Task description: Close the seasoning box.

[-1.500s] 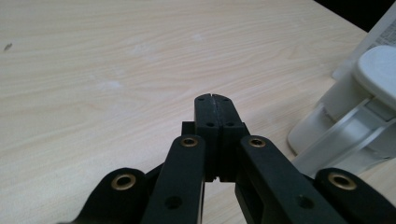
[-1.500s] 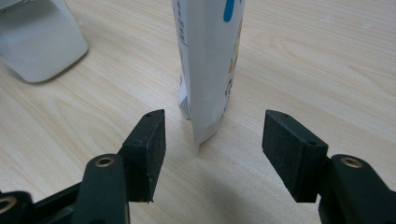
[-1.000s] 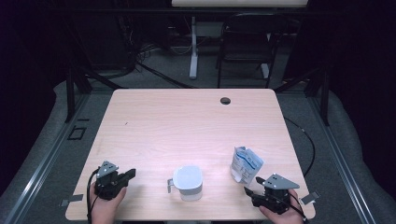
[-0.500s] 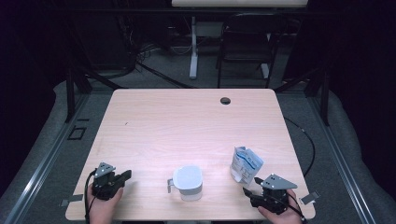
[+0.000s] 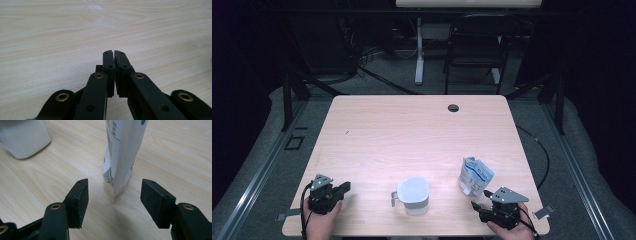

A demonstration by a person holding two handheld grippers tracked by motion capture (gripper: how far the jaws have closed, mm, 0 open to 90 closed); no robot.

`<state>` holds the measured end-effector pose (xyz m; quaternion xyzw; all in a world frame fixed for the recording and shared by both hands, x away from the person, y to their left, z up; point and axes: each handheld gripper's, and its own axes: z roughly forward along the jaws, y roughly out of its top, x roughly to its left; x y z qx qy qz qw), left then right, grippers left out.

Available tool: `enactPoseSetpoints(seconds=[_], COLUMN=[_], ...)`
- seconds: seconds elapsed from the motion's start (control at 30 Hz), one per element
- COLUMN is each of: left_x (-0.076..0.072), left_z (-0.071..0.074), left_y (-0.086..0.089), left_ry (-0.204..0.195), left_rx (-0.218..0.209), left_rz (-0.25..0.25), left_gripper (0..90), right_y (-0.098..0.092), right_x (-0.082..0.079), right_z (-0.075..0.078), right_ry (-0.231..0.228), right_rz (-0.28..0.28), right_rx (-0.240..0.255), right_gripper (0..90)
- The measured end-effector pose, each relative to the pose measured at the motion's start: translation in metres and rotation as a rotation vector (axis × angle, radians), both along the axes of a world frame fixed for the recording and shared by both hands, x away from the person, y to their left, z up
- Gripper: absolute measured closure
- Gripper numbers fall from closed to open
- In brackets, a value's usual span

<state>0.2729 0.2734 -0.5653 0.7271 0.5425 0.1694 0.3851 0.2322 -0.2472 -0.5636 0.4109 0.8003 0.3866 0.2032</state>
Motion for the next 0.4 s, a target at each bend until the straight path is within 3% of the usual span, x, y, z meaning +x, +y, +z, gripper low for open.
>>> enactPoseSetpoints(seconds=[0.4], left_x=[-0.0006], left_z=[0.0014], left_y=[0.0021], left_ry=[-0.019], left_rx=[-0.008], left_rz=[0.021], left_gripper=[81.7], right_y=[-0.0015], right_x=[0.0019], right_z=[-0.0011], right_ry=[0.001], right_rz=[0.0], right_rx=[0.004], right_gripper=[39.4])
